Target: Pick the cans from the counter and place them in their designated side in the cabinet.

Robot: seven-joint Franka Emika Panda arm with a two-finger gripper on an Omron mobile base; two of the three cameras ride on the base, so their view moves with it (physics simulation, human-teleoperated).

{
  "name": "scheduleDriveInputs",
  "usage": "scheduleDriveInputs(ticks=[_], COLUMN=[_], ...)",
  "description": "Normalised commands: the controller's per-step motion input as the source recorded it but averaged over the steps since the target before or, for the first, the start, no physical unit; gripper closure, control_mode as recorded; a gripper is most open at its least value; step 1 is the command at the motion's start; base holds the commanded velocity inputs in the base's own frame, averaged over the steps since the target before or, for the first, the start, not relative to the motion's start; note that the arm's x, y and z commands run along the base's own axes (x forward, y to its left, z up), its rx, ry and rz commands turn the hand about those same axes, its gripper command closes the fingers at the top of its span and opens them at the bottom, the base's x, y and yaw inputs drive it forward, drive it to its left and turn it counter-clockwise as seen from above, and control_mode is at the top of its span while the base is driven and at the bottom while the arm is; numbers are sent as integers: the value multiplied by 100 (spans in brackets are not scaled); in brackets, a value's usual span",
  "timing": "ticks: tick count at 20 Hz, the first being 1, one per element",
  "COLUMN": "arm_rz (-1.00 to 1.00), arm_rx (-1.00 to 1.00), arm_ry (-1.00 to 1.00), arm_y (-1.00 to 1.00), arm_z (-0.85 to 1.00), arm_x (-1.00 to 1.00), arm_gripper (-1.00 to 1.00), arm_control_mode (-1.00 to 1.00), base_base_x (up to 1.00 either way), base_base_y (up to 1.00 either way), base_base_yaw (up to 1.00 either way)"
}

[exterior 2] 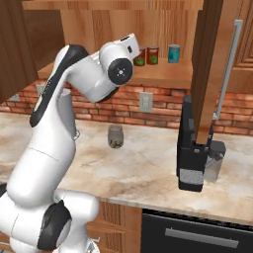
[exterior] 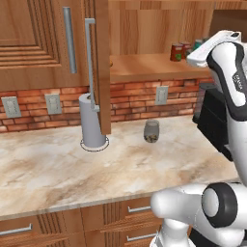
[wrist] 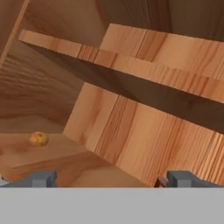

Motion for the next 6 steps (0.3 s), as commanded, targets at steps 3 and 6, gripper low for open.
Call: scheduleDriveInputs(ticks=[3, 6], arm_rz=[2, 2], arm_rx=[-9, -9], arm_ry=[0, 0], arm_y=[8, 8], arm_z=[0, 0], arm_x=[-77, -78], arm_gripper=[-100, -100], arm_control_mode=[-100, -100], base_base_x=[0, 0], base_base_y=[0, 0], base_base_yaw=[0, 0])
